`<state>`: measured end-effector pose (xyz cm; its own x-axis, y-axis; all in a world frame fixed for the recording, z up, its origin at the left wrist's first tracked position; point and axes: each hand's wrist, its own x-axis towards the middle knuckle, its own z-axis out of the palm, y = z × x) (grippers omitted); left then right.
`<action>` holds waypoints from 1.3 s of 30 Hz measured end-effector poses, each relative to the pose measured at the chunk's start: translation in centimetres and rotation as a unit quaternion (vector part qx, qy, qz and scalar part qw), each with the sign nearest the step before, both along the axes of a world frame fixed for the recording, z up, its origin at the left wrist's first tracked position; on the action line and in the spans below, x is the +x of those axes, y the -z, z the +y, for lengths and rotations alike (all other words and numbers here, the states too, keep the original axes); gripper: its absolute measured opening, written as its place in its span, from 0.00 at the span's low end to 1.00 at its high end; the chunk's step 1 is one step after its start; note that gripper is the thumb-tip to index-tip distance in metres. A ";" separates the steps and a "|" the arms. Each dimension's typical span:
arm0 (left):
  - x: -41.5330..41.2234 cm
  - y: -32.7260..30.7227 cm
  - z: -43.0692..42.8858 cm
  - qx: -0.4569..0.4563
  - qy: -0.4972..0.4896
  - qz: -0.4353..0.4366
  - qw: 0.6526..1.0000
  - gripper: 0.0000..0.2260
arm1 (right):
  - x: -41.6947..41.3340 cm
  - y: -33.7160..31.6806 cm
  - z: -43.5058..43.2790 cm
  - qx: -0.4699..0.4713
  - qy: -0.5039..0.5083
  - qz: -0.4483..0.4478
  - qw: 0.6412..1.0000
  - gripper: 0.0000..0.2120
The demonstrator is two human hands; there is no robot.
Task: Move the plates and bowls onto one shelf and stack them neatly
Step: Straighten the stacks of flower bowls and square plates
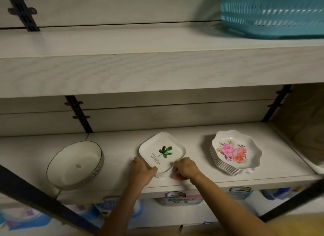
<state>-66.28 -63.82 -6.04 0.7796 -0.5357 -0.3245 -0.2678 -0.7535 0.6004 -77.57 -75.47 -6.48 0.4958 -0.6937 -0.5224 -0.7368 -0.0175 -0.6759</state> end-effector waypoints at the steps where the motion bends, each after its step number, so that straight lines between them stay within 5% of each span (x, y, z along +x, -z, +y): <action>1: 0.0 0.0 0.1 -0.006 -0.011 -0.001 1.000 0.27 | -0.3 -0.6 -0.2 -0.026 -0.010 0.022 0.999 0.20; 7: 0.4 -0.2 0.0 -0.005 0.024 -0.021 0.999 0.24 | -2.2 -0.5 -2.5 -0.158 -0.075 0.072 0.982 0.19; 11: -0.4 0.5 0.0 -0.036 0.068 -0.075 0.994 0.08 | -3.5 -0.1 -3.0 -0.225 -0.078 0.044 0.970 0.14; 15: -1.3 1.0 -0.1 -0.047 0.043 -0.113 0.992 0.20 | -3.8 -0.1 -2.8 -0.242 -0.060 0.028 0.968 0.14; 25: -1.6 1.0 0.0 -0.063 0.051 -0.108 0.991 0.15 | -4.0 0.3 -2.5 -0.253 -0.050 0.018 0.966 0.15; 30: 1.0 -0.9 3.1 -0.132 -0.003 -0.143 0.981 0.14 | -2.6 -0.8 -0.1 -0.358 -0.053 -0.072 0.929 0.19; 35: 6.7 -2.2 7.7 -0.154 -0.091 -0.181 0.967 0.13 | 2.3 -2.9 4.0 -0.298 -0.123 -0.168 0.932 0.18; 39: 11.5 -3.4 11.3 -0.112 -0.145 -0.196 0.963 0.18 | 6.8 -3.2 7.7 -0.202 -0.160 -0.142 0.956 0.21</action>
<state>-54.79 -52.54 -2.62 0.9461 -0.2993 0.1235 -0.3048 -0.6944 0.6519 -70.78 -67.74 -3.26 0.7978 -0.6002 -0.0577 -0.4389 -0.5124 -0.7381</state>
